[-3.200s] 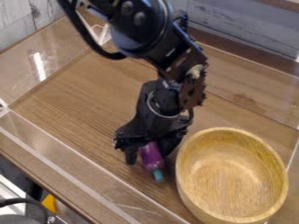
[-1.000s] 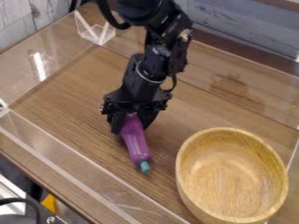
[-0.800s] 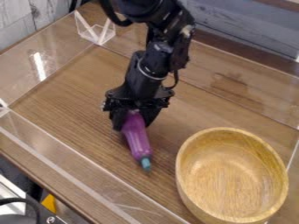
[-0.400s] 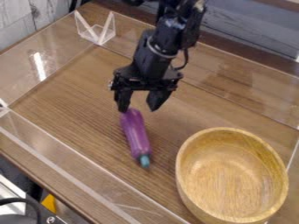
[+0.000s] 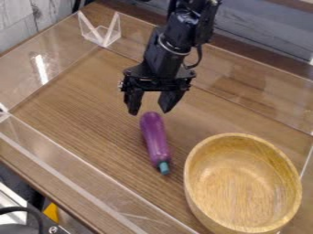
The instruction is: Remove the purple eggplant from inside the brown bowl and put it on the table
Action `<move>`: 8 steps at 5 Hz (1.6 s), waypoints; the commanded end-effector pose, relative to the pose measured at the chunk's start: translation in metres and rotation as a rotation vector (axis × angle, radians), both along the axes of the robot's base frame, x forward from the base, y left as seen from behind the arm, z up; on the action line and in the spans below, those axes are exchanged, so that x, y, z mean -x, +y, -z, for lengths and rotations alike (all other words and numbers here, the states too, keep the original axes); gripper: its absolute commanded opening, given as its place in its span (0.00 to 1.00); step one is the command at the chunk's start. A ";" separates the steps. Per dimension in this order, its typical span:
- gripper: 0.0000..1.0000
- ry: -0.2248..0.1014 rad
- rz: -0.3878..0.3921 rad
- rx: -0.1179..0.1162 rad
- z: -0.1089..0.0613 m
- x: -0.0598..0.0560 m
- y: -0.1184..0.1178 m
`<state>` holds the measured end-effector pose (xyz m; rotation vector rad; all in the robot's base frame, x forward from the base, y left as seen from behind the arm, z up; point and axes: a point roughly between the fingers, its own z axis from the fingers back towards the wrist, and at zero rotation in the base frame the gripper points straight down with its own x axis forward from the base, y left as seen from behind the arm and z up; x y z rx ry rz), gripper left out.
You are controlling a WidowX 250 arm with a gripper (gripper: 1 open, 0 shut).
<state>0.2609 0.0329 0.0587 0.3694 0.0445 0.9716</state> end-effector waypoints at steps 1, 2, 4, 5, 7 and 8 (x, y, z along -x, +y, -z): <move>1.00 -0.039 -0.020 0.001 -0.004 -0.007 0.004; 1.00 -0.035 -0.041 0.005 0.001 -0.005 0.007; 1.00 -0.038 -0.073 0.012 0.003 0.014 0.015; 1.00 -0.036 -0.108 0.010 0.012 0.012 0.016; 0.00 -0.036 -0.136 0.005 0.011 0.009 0.014; 0.00 -0.030 -0.124 0.001 -0.005 0.009 0.012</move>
